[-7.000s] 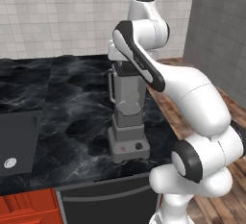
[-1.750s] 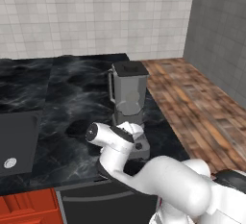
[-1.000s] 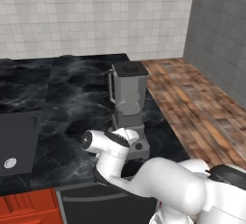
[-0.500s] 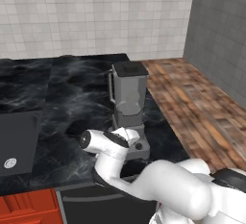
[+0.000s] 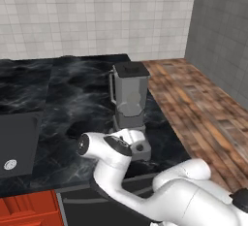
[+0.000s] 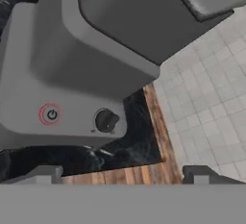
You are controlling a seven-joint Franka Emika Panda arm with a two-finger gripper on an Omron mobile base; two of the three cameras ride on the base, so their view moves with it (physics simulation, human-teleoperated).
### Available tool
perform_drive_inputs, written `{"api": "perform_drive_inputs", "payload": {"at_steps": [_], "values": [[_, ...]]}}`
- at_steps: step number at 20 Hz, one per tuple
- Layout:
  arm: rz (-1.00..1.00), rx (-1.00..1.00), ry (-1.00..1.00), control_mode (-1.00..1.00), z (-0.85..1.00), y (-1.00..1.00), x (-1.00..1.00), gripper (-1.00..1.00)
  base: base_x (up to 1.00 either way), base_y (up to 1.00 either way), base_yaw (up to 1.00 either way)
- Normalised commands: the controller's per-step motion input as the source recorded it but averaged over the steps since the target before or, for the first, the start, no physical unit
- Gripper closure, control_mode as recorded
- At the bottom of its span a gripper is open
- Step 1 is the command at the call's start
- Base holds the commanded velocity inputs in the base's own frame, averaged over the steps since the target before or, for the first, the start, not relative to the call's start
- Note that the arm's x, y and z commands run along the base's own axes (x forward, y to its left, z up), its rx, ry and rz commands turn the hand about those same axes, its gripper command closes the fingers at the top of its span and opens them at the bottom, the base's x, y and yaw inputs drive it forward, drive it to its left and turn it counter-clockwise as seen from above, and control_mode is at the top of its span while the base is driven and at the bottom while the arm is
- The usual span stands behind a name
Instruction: Open the blender lid, put the orange in the blender, close the lid, and start the blender.
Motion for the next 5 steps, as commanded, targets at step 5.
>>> {"api": "perform_drive_inputs", "payload": {"at_steps": [5], "values": [[-0.03, 0.0, -0.17, -1.0, 0.71, 0.0, -0.35, -1.0, 0.0, 0.0, 0.0]]}}
